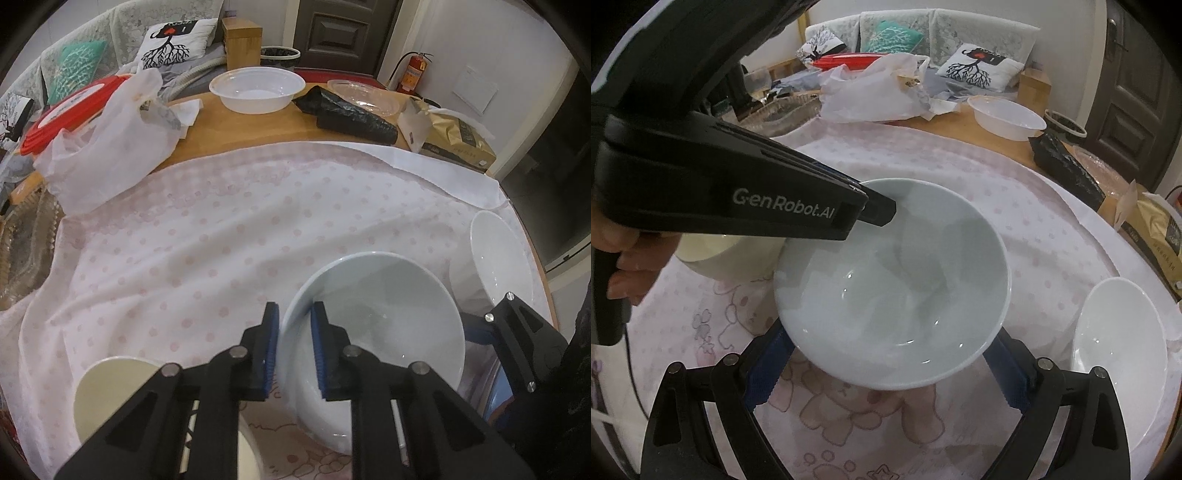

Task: Organize plates and bowls
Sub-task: 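Grasp the large white bowl rim with both grippers and lift it, then lower the white bowl into the cream bowl and open both grippers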

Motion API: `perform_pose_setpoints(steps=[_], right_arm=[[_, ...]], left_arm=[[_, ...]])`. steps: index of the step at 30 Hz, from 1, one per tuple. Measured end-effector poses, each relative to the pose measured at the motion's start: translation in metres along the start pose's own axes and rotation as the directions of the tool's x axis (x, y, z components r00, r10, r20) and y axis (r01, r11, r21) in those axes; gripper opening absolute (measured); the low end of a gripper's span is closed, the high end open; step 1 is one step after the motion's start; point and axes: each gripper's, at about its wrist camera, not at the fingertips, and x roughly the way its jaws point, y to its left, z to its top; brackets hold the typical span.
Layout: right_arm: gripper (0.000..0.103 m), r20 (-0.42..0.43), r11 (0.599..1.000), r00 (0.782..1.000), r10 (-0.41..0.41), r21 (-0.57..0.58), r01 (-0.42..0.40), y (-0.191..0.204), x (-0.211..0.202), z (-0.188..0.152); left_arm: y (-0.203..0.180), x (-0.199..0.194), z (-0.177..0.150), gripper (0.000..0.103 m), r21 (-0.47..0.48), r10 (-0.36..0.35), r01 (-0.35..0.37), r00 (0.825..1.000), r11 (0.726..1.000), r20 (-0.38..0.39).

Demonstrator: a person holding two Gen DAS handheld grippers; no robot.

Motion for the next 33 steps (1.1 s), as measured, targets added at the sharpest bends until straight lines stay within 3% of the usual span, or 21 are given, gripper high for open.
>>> perform_pose_setpoints(steps=[19, 33], right_arm=[[0.091, 0.05, 1.0, 0.998, -0.028, -0.009, 0.029, 0.013, -0.012, 0.003], [0.091, 0.127, 0.998, 0.991, -0.03, -0.055, 0.037, 0.051, -0.049, 0.026]], left_arm=[[0.0, -0.019, -0.005, 0.014, 0.041, 0.054, -0.055, 0.998, 0.998, 0.029], [0.019, -0.082, -0.014, 0.014, 0.013, 0.086, -0.088, 0.99, 0.996, 0.111]])
